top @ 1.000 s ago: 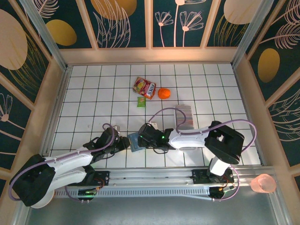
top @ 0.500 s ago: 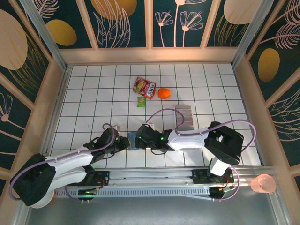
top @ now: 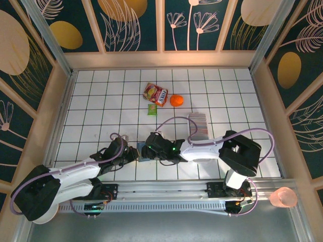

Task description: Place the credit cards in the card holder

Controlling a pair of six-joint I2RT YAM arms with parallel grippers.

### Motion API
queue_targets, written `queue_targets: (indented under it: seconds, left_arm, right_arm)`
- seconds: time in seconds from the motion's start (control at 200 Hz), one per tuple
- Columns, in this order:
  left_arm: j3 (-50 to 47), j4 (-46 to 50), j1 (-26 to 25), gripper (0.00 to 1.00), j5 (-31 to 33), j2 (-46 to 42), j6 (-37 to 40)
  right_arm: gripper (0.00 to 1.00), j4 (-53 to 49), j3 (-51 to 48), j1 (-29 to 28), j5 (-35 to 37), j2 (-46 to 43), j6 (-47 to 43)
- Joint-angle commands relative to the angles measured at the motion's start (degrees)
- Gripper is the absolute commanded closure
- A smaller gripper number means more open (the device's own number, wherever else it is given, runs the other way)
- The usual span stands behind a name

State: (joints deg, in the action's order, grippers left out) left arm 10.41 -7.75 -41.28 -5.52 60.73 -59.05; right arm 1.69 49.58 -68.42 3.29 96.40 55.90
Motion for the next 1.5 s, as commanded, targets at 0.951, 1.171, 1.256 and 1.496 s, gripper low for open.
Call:
queue_targets:
  seconds: [0.951,1.171,1.256,1.496]
  left_arm:
    - [12.50,42.59,-0.48,0.77,38.65,-35.51,-14.46]
    - [15.05,34.94,-0.42,0.64,31.87,-32.98,-7.14]
    - [14.45,29.46,-0.47,0.52,26.41,-30.71,-3.99]
    - [11.39,12.97,-0.42,0.44,13.89,-20.10,-1.21]
  right_arm:
    - [0.57,22.56,11.13,0.53,-7.59,2.74,-8.26]
    - [0.60,16.79,9.45,7.52,-8.39,-10.25,-21.97]
    - [0.62,10.84,8.87,11.19,-8.51,-18.72,-31.73]
    - [0.57,-4.61,4.25,13.79,-6.91,-40.59,-87.56]
